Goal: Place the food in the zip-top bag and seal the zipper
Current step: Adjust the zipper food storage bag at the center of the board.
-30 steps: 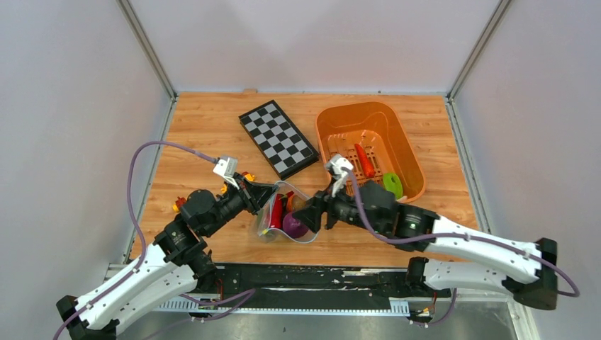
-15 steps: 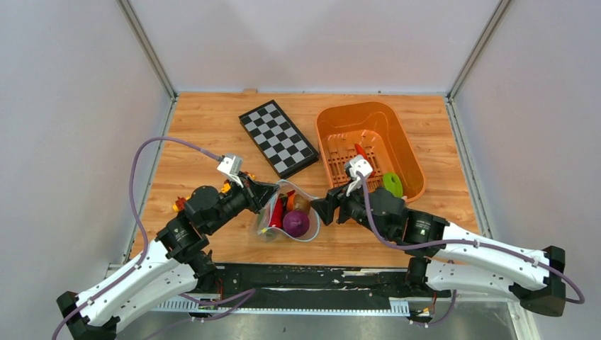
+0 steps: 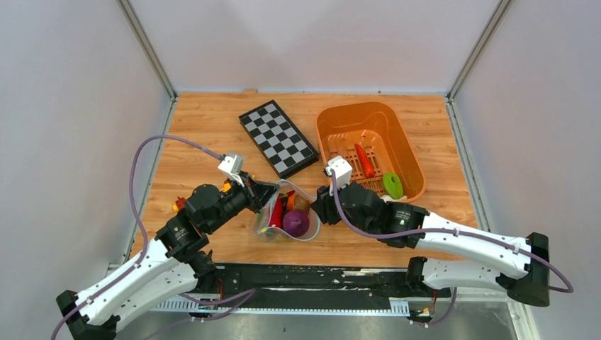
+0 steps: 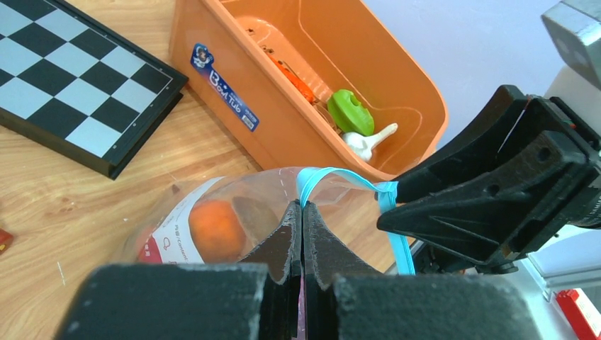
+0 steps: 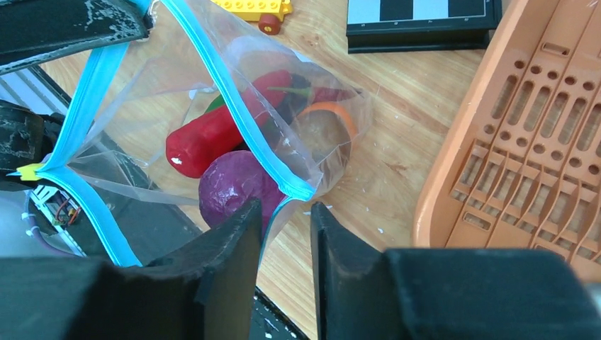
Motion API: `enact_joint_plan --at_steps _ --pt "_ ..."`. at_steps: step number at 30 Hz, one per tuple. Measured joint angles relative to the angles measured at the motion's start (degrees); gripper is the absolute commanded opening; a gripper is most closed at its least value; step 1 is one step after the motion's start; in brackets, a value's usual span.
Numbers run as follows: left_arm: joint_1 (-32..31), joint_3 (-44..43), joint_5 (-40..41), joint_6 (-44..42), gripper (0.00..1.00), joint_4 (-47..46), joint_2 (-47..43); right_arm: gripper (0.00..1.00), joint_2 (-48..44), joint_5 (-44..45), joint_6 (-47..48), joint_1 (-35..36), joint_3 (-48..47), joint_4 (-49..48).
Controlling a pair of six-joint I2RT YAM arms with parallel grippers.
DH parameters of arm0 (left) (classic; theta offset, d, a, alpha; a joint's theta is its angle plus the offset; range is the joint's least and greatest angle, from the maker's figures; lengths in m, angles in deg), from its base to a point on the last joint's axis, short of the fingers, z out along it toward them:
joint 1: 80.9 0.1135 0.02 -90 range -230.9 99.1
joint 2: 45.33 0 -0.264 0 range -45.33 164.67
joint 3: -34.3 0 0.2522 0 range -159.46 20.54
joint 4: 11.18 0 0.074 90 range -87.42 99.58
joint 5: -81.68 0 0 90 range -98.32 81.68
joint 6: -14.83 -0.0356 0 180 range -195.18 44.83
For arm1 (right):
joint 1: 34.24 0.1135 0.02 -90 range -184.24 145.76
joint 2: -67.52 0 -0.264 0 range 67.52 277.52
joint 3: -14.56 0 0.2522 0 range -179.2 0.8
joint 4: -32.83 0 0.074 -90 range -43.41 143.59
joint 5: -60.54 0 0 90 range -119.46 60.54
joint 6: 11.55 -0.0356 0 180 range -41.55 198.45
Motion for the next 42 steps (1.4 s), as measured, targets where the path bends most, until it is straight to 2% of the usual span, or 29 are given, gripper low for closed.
enact_joint_plan --at_steps 5,7,11,13,15,17,22,24,31,37,42 --pt "0.00 0.00 -0.04 -0.22 0.00 0.31 -0.33 0.11 1.79 0.07 -0.09 -0.02 -0.52 0.00" --pt "0.00 -0.02 -0.11 -0.50 0.00 0.48 -0.50 0.00 1.88 0.22 0.09 -0.15 -0.52 -0.17" --pt "0.00 -0.13 -1.07 -1.84 0.25 1.03 -0.94 0.00 1.62 0.87 0.11 -0.42 -0.42 -1.22" --pt "0.00 -0.13 -2.43 -2.56 0.42 1.18 -1.16 0.00 0.79 1.09 0.11 -0.52 0.33 -2.86" --pt "0.00 -0.13 -4.13 -3.30 0.55 1.27 -1.42 0.00 -0.90 1.25 0.04 -0.79 1.86 -4.42" --pt "0.00 -0.13 -5.51 -4.33 0.66 1.40 -1.92 0.00 -1.88 1.42 -0.15 -0.98 2.54 -4.83" --pt "0.00 -0.13 -9.33 -8.50 0.85 3.72 -5.64 0.00 -2.73 2.62 -0.57 -1.46 2.78 -5.11" --pt "0.00 -0.13 -10.97 -10.84 0.88 5.14 -8.31 0.00 -2.69 2.78 -0.59 -1.84 2.78 -5.29" --pt "-0.02 1.22 -16.92 -16.15 0.88 4.35 -18.86 0.00 0.48 3.02 -1.95 -3.21 2.71 -5.95" --pt "-0.04 1.25 -17.53 -16.55 0.88 4.24 -16.33 0.00 2.21 3.15 -3.15 -6.03 1.92 -6.12" --pt "-0.22 3.04 -16.33 -16.52 0.90 3.91 -13.14 0.00 4.79 -1.92 -2.62 -13.35 -2.43 -6.73"
